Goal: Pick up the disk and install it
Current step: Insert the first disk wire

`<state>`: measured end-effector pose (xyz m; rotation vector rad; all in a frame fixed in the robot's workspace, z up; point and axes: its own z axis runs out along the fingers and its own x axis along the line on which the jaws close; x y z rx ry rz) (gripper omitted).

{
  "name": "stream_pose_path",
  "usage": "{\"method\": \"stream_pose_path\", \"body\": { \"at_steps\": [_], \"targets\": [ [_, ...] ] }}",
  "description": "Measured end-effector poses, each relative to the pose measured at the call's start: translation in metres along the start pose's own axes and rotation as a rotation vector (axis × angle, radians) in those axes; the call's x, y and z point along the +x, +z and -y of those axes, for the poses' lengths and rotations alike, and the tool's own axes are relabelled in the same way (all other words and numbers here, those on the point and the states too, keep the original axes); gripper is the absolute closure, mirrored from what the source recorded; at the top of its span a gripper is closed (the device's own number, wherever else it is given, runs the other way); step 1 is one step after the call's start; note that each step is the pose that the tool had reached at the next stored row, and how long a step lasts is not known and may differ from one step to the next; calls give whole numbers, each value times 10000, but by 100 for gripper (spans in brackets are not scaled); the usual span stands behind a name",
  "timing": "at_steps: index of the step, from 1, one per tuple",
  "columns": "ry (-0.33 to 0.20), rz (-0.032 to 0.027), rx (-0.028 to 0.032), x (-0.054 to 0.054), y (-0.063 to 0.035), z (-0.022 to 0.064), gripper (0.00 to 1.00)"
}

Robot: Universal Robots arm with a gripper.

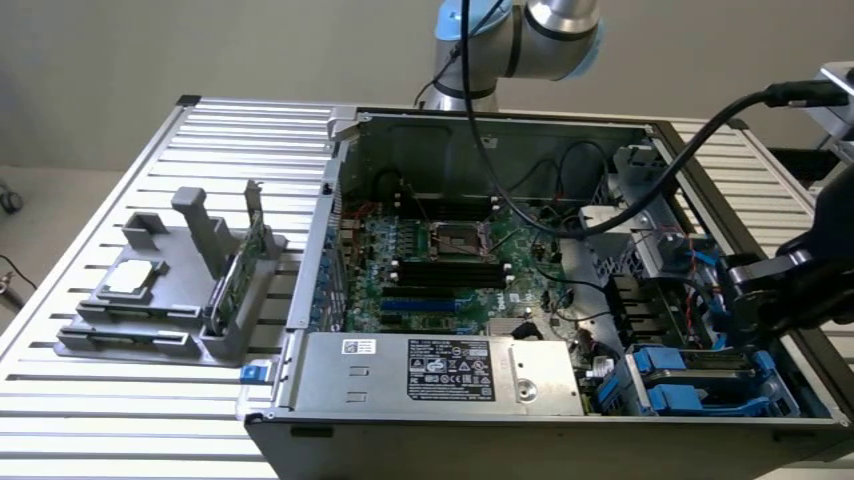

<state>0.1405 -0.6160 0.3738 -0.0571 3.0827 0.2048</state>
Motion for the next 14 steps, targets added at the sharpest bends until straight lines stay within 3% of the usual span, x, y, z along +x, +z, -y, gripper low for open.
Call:
{"method": "stream_pose_path", "body": {
  "at_steps": [14],
  "targets": [
    [1869,248,101,-1,0,0,75]
  ]
}}
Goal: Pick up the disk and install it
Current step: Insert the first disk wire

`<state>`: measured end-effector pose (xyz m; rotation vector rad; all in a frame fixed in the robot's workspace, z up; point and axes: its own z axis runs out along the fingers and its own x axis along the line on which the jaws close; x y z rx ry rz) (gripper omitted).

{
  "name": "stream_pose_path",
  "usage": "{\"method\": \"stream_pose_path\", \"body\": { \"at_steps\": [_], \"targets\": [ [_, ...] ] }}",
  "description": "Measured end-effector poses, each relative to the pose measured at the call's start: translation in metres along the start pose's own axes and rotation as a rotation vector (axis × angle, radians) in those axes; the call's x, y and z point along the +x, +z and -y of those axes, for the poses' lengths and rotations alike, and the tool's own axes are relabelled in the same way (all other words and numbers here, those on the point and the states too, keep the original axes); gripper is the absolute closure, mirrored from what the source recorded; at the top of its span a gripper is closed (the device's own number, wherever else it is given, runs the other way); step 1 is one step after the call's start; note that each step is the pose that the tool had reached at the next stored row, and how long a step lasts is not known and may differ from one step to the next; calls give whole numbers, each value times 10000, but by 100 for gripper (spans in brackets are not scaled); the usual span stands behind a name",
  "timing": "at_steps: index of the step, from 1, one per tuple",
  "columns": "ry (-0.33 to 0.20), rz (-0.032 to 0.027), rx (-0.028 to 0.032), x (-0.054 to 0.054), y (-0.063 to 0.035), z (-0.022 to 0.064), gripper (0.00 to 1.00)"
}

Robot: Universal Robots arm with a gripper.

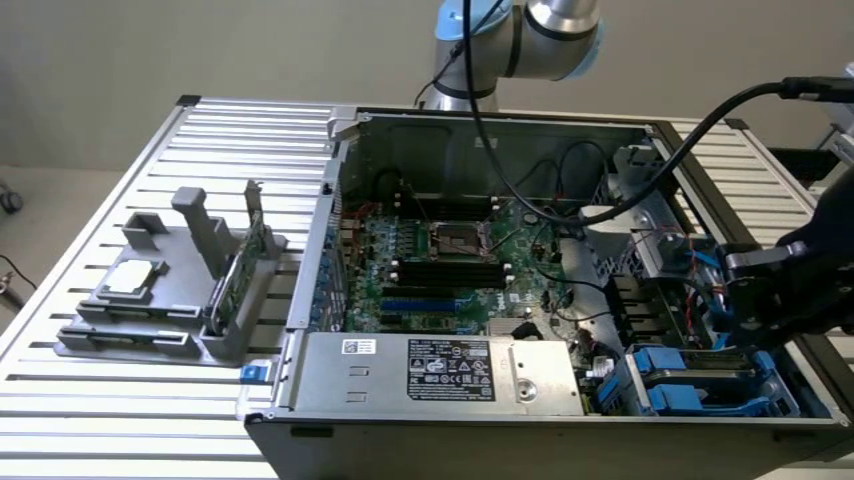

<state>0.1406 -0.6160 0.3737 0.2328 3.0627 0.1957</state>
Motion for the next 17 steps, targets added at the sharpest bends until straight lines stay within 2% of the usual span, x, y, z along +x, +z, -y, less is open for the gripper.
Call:
{"method": "stream_pose_path", "body": {
  "at_steps": [13,17],
  "targets": [
    [1711,227,94,-2,14,1,75],
    [2088,277,117,-7,22,1,75]
  ]
}}
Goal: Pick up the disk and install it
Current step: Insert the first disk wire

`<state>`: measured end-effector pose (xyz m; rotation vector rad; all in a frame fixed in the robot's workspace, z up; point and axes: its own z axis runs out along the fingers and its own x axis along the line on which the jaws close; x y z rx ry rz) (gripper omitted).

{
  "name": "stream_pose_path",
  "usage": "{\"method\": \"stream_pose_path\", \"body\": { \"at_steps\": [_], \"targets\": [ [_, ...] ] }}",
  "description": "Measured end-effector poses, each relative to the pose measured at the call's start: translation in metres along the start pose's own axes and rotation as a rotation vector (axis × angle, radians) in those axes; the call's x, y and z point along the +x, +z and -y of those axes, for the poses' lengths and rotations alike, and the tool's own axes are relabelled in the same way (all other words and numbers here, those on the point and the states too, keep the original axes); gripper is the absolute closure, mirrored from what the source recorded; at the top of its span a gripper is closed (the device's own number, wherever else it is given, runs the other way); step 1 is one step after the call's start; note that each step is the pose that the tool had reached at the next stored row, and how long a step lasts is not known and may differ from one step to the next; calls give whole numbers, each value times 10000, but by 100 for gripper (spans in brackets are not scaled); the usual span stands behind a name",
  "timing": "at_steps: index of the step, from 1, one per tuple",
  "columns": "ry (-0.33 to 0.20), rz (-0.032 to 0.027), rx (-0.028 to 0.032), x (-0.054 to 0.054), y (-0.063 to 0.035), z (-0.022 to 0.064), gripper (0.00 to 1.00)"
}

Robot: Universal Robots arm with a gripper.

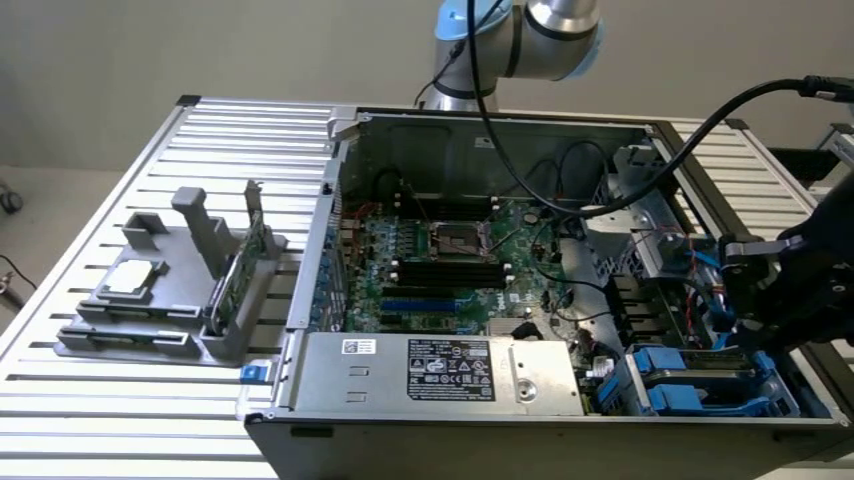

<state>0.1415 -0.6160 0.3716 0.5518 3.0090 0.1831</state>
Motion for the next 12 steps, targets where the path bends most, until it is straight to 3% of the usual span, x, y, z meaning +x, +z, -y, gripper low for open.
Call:
{"method": "stream_pose_path", "body": {
  "at_steps": [7,12],
  "targets": [
    [144,-35,28,-68,12,-26,75],
    [631,-45,77,-68,25,-24,75]
  ]
}}
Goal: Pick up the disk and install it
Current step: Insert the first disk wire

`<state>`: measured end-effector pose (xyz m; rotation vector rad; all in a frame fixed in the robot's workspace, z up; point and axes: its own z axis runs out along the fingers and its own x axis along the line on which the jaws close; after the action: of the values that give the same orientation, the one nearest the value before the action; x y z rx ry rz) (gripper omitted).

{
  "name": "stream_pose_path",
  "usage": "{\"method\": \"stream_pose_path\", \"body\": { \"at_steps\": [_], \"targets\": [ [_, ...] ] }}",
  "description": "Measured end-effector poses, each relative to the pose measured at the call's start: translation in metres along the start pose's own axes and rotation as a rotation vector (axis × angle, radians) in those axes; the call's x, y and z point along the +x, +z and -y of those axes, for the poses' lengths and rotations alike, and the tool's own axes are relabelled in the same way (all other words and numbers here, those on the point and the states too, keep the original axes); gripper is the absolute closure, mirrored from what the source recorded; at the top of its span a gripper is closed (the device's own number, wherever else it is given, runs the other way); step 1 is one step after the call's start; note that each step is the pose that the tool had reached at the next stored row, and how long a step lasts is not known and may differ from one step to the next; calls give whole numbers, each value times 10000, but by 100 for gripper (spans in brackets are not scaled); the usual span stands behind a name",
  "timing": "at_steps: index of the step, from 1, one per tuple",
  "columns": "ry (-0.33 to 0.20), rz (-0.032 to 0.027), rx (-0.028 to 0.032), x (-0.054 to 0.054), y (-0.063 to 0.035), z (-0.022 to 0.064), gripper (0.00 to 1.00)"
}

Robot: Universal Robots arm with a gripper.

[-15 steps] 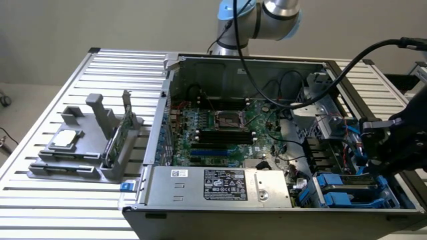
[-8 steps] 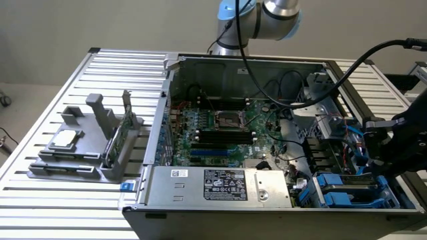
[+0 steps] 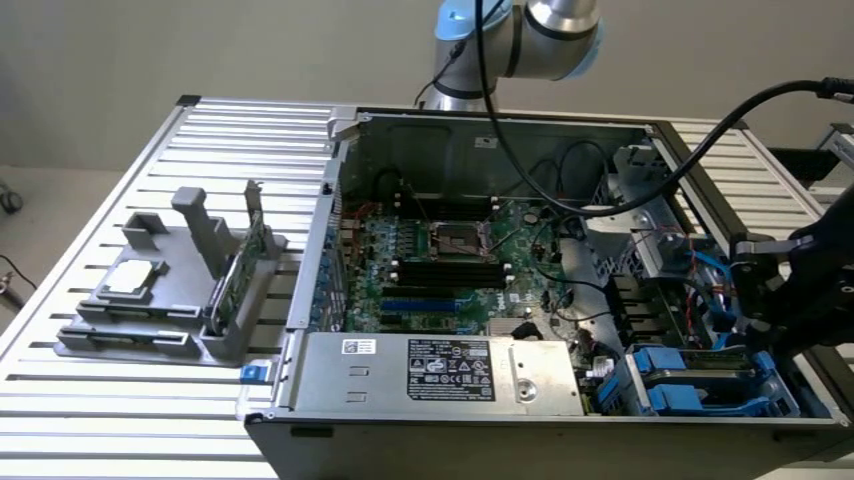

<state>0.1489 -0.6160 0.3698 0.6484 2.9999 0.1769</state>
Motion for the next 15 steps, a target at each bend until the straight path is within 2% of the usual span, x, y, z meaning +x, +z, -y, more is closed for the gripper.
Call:
{"method": "stream_pose_path", "body": {
  "at_steps": [3,4,5,6,10,11,12,13,15],
  "targets": [
    [354,-15,41,1,9,1,75],
    [409,-57,63,-1,11,0,75],
    [423,-133,99,-5,12,-1,75],
    [440,-270,161,-14,13,1,75],
    [510,-922,473,-51,14,7,75],
    [521,-1029,515,-67,15,7,75],
    [528,-1092,510,-75,18,9,75],
    [538,-1134,479,-78,22,11,75],
    [681,-1155,408,-78,34,14,75]
  ]
}}
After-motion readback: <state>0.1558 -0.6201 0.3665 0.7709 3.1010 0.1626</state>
